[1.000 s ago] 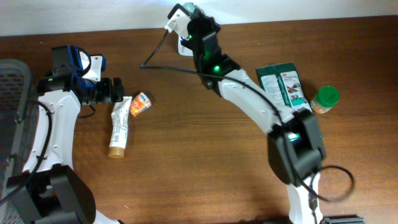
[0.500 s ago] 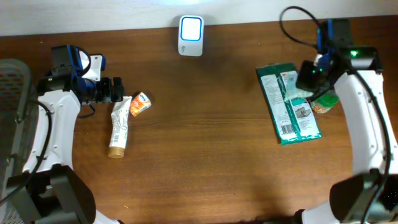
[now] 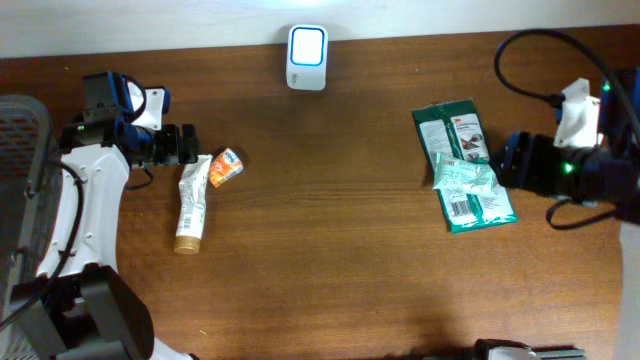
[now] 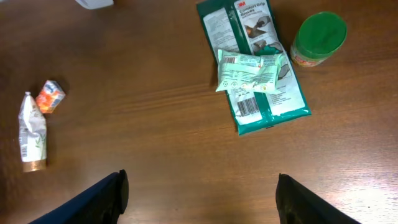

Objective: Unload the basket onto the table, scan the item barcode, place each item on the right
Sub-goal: 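Place the wipes pouch on the glove packet and release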

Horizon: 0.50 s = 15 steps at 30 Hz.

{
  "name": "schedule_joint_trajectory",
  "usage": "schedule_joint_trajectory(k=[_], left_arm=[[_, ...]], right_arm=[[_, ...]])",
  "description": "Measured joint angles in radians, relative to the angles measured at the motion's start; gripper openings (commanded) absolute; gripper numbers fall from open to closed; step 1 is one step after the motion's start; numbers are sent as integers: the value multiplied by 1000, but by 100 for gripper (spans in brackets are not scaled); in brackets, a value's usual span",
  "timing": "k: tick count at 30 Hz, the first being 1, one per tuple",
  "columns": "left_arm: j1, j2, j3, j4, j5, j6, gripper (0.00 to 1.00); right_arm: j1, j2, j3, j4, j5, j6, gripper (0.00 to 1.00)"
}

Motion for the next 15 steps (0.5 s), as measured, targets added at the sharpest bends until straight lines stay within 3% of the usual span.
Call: schedule_joint_trajectory(k=[5, 15], left_arm=[[0, 0, 0, -1, 0, 0, 99], [0, 0, 0, -1, 0, 0, 99]], right_arm=[[0, -167, 0, -74, -8, -10, 80], [0, -148, 0, -93, -7, -9, 81]])
